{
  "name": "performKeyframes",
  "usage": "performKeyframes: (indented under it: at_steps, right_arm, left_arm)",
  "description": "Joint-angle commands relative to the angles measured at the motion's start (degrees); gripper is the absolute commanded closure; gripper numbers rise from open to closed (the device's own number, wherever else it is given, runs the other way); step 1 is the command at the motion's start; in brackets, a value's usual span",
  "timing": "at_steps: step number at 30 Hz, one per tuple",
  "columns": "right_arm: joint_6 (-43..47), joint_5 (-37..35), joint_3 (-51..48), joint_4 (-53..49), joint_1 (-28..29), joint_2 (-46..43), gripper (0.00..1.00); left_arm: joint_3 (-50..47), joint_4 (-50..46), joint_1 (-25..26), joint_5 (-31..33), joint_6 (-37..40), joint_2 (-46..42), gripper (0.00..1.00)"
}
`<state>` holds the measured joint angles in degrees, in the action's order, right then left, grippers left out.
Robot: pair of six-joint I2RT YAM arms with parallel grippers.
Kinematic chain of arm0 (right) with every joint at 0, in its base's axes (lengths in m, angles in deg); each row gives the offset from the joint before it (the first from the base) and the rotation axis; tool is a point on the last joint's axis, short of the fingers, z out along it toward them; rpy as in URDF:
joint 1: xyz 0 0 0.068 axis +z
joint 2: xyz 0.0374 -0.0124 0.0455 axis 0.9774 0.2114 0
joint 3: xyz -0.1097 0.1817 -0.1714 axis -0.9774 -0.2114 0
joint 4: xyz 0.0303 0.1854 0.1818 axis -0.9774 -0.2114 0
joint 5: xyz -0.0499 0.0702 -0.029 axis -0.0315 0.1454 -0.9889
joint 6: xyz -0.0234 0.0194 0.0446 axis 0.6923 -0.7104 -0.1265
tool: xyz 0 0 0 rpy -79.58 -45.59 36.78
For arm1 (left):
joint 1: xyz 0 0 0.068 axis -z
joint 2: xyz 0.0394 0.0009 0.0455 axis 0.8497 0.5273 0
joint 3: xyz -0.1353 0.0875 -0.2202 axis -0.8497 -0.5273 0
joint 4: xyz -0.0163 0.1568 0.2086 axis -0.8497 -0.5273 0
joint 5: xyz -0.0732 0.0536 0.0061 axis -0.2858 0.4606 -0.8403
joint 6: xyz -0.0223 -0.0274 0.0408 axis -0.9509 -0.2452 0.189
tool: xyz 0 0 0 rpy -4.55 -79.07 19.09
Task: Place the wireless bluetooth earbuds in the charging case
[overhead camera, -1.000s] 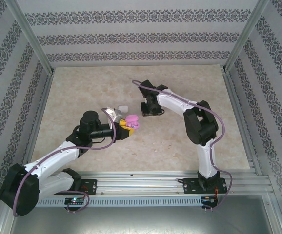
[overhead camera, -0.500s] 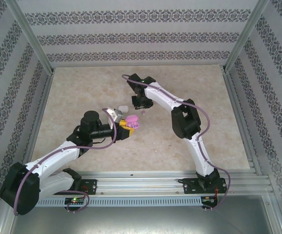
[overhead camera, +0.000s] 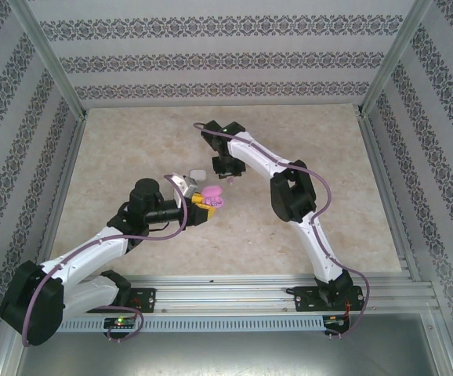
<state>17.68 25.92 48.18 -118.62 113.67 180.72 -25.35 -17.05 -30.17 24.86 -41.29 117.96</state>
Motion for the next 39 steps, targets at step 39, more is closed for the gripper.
performKeyframes:
  at_steps: [39]
  right_arm:
    - [1.9,3.4,-5.1,2.1,-2.0,-1.0,0.83]
  left_arm:
    - [-0.9,-0.9,-0.5,-0.3,1.2,-1.9,0.93]
